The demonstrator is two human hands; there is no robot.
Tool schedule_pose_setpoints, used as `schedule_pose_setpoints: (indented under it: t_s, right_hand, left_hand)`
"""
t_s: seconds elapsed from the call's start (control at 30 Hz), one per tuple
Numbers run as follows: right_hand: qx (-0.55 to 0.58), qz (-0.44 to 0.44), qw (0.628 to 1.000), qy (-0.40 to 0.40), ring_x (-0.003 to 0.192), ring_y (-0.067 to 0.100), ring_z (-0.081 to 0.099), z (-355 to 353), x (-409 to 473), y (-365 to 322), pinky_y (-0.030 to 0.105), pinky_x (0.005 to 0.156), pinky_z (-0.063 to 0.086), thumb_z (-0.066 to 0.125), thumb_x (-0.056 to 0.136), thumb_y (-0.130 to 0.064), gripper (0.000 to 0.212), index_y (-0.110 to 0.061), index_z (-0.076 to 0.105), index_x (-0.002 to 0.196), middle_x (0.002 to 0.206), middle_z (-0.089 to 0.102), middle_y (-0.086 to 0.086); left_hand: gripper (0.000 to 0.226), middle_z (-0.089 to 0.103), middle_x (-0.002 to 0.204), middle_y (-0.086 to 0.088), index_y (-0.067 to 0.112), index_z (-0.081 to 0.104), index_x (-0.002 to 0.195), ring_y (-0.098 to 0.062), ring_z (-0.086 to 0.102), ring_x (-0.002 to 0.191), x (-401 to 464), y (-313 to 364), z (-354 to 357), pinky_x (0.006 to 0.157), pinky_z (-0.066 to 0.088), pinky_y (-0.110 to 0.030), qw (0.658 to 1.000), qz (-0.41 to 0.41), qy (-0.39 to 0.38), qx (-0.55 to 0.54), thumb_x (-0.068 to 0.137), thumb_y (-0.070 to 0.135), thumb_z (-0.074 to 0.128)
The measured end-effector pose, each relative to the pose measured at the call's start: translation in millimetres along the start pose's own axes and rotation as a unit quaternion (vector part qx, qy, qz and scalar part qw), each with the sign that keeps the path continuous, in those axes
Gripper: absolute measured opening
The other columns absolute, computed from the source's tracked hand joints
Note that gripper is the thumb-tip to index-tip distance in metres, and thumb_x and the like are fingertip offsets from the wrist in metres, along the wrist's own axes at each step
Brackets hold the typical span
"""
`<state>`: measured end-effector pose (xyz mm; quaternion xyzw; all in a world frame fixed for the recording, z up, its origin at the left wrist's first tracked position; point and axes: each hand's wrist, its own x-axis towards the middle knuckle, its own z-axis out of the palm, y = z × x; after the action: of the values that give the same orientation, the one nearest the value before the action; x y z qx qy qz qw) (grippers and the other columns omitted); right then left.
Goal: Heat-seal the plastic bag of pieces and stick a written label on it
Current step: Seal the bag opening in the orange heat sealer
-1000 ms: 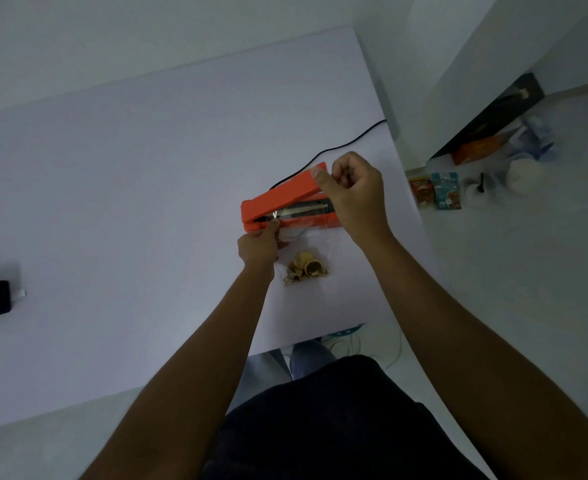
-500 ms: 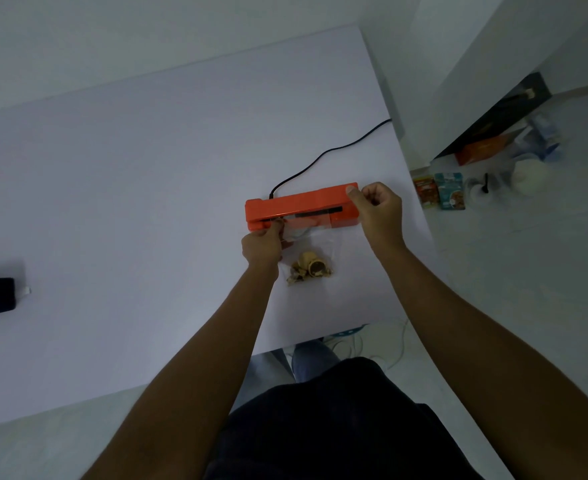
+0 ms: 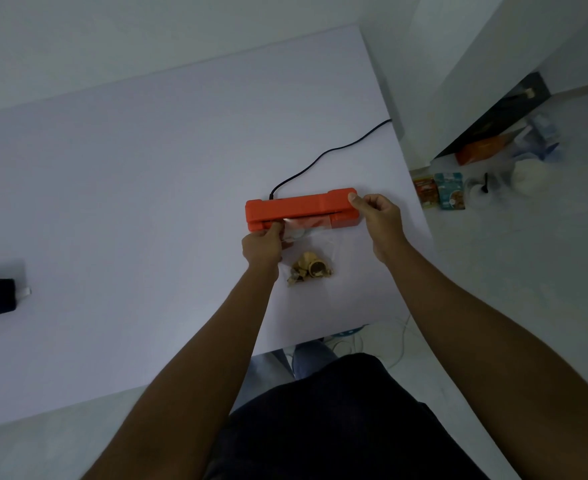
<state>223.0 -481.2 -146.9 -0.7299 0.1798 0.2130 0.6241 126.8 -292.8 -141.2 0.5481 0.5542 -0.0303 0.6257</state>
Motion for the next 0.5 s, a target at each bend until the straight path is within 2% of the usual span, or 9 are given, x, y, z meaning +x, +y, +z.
schedule_pose_setpoints:
  t_s: [0.13, 0.27, 0.43, 0.5]
  right_hand:
    - [0.013, 0.04, 0.999, -0.007, 0.057, 0.004, 0.042, 0.1, -3.9, -2.9, 0.015, 0.05, 0.035, 0.077, 0.086, -0.033, 0.031, -0.02, 0.054, 0.069, 0.064, 0.048, -0.009]
    - [0.007, 0.072, 0.997, -0.009, 0.06, 0.008, 0.039, -2.7, -2.9, -5.8, 0.022, 0.048, 0.03, 0.08, 0.081, -0.04, 0.033, -0.021, 0.055, 0.072, 0.066, 0.048, -0.008]
    - [-0.001, 0.092, 0.996, -0.01, 0.06, 0.01, 0.036, -2.8, -3.4, -8.6, 0.025, 0.047, 0.026, 0.082, 0.077, -0.046, 0.035, -0.023, 0.056, 0.072, 0.066, 0.049, -0.007]
    - [-0.007, 0.097, 0.995, -0.011, 0.06, 0.011, 0.035, -2.6, -3.4, -9.7, 0.026, 0.048, 0.026, 0.082, 0.076, -0.047, 0.035, -0.022, 0.057, 0.072, 0.066, 0.049, -0.007]
  left_hand:
    - [0.019, 0.074, 0.088, -0.017, 0.011, 0.065, 0.075, -0.023, 0.074, 0.069, -1.0, -0.7, -0.3, 0.076, 0.059, -0.047, 1.0, -0.001, -0.004, -0.005, 0.088, 0.025, 0.069]
    - [0.021, 0.075, 0.092, -0.019, 0.012, 0.064, 0.073, -0.024, 0.074, 0.071, -1.6, -0.5, -0.4, 0.075, 0.059, -0.046, 1.0, 0.003, 0.001, -0.005, 0.088, 0.026, 0.069]
    - [0.021, 0.072, 0.08, -0.011, 0.013, 0.063, 0.073, -0.01, 0.07, 0.051, -1.9, 0.0, -0.9, 0.073, 0.059, -0.044, 1.0, 0.0, -0.004, -0.007, 0.089, 0.025, 0.068]
    - [0.022, 0.072, 0.081, -0.01, 0.013, 0.063, 0.072, -0.012, 0.07, 0.054, -2.4, 0.3, -1.0, 0.074, 0.059, -0.045, 1.0, -0.002, -0.003, -0.011, 0.089, 0.025, 0.069]
